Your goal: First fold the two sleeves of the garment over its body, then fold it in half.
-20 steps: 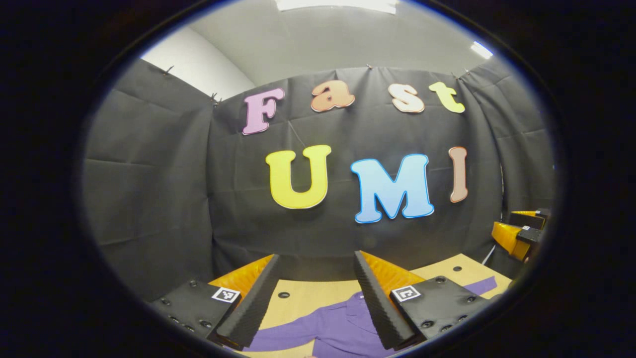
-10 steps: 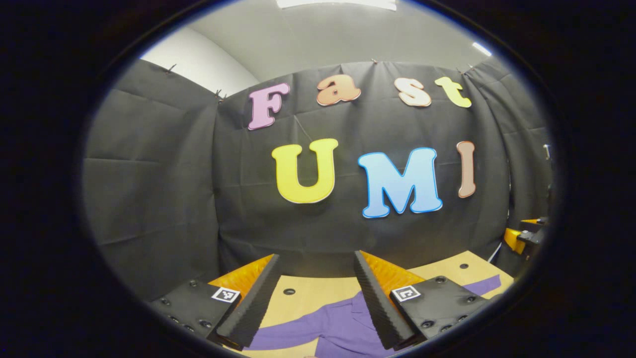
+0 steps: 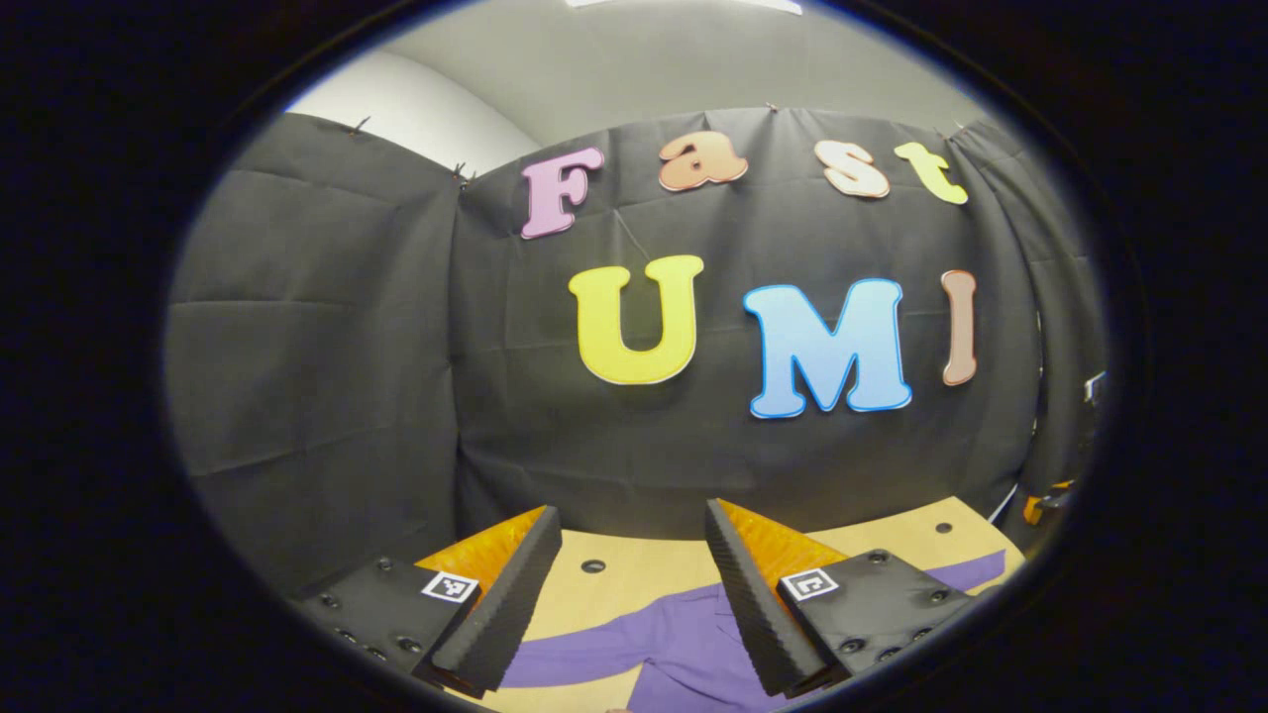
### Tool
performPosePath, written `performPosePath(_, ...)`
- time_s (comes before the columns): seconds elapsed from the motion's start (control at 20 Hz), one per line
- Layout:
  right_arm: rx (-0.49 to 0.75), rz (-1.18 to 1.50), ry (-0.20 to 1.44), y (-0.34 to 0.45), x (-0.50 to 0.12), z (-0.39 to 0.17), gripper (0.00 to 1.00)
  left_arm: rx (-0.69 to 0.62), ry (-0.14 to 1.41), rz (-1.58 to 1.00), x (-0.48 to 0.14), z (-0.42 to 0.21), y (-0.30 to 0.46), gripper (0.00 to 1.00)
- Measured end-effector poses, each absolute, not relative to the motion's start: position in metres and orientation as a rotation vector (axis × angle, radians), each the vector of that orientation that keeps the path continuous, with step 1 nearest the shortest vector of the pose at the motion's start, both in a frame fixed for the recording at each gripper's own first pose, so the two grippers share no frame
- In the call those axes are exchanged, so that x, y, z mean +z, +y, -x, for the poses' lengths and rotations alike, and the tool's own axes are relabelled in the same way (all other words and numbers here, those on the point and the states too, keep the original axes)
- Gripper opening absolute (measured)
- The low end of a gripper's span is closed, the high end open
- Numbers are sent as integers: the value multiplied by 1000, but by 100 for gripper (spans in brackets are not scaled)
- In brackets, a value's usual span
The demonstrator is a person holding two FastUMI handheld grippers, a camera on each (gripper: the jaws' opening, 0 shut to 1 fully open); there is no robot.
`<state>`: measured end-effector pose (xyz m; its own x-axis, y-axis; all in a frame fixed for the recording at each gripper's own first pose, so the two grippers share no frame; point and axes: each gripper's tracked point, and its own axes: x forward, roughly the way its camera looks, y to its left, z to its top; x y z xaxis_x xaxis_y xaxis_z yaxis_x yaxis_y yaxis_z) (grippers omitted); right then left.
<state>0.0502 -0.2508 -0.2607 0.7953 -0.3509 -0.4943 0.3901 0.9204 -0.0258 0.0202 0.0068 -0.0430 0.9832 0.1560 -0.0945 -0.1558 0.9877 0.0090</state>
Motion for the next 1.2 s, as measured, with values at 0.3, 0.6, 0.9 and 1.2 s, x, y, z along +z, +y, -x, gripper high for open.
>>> performPosePath(0.3, -420, -57, 720, -294, -357, -54, 86, 173, 141, 11, -60, -25, -2, 92)
performPosePath(0.6, -424, -130, 911, -308, -440, -52, 87, 175, 164, 13, -67, -29, -16, 92)
performPosePath(0.9, -469, -222, 1039, -307, -494, -42, 87, 215, 191, 36, -77, -25, -9, 92)
performPosePath(1.2, -455, -263, 981, -301, -503, -40, 94, 247, 207, 57, -86, -20, -2, 92)
